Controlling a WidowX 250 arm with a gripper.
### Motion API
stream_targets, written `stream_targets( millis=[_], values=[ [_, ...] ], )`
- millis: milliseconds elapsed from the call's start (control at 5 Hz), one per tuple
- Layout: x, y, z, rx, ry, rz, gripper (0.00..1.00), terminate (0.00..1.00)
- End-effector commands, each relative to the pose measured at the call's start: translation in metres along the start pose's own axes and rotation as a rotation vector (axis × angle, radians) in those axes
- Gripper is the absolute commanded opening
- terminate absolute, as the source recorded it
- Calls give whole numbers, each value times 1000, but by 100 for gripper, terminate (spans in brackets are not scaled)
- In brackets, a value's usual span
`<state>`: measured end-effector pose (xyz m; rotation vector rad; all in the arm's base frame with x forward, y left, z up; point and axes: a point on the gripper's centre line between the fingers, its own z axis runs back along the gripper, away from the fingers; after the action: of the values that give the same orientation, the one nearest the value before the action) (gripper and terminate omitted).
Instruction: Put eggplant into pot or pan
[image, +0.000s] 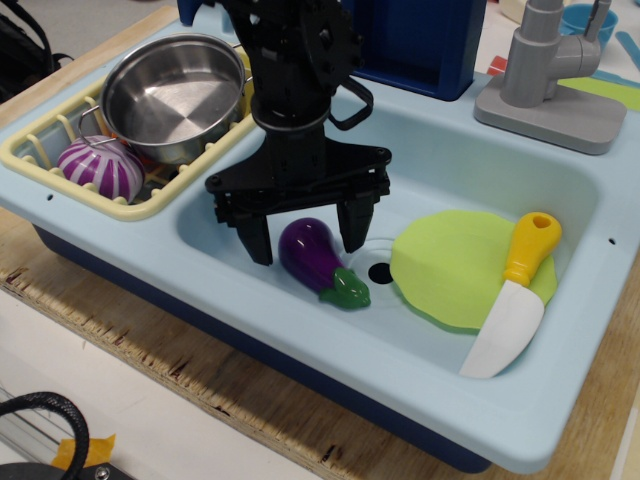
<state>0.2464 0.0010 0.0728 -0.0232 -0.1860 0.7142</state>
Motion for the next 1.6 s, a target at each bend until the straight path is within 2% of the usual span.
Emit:
stream_targets(
  millis=[0,200,400,600,1000,1200,1400],
  values=[
    [9,-10,-12,12,-7,23,100,0],
    [11,-14,-21,32,26,57,0,0],
    [10,-22,-15,21,23,61,0,0],
    [13,-31,6,16,3,23,0,0],
    [35,-27,51,15,-114,23,0,0],
    [54,-14,79,14,-180,51,0,0],
    [70,-2,94,-16,-238,59,0,0]
  ],
)
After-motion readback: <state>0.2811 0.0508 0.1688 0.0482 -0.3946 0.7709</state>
